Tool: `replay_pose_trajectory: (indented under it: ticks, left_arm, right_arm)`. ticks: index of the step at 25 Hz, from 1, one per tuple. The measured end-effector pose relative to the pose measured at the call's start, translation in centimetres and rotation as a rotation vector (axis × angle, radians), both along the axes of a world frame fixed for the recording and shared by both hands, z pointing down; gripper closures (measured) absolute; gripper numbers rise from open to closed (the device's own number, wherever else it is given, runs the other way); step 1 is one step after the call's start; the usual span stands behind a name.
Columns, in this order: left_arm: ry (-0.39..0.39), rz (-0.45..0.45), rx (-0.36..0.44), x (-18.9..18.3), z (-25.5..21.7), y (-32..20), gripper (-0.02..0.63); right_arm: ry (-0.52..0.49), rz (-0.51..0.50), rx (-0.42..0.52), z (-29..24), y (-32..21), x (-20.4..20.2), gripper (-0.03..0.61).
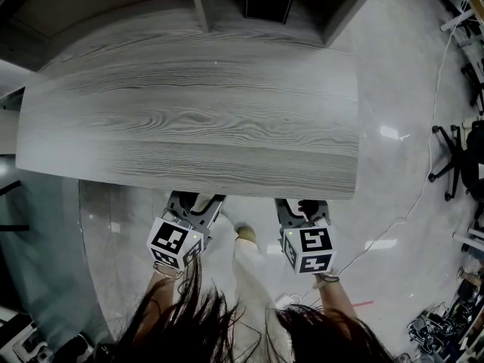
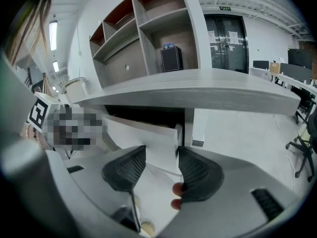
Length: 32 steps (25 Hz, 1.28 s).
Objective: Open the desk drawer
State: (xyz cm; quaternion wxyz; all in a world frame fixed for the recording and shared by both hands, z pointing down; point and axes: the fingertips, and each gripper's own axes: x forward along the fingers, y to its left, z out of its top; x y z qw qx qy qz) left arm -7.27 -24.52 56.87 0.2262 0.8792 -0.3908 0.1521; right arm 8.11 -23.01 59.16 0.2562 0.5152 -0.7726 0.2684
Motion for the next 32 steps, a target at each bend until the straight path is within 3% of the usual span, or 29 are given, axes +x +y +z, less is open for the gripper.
replay_pose_trajectory:
  ticks: [25,32]
  left_arm:
    - [-0.004,-0.058,-0.027,0.4,-0.3,1.0,0.434]
    - [-0.004,-0.063,-0.001,0.4,-0.1,1.9,0.434]
  right_arm:
    - [0.039,0.024,0.029,-0.1,1.0,0.1,0.38]
    - [0.043,0.016,0.03,-0.1,1.9,0.1,0.38]
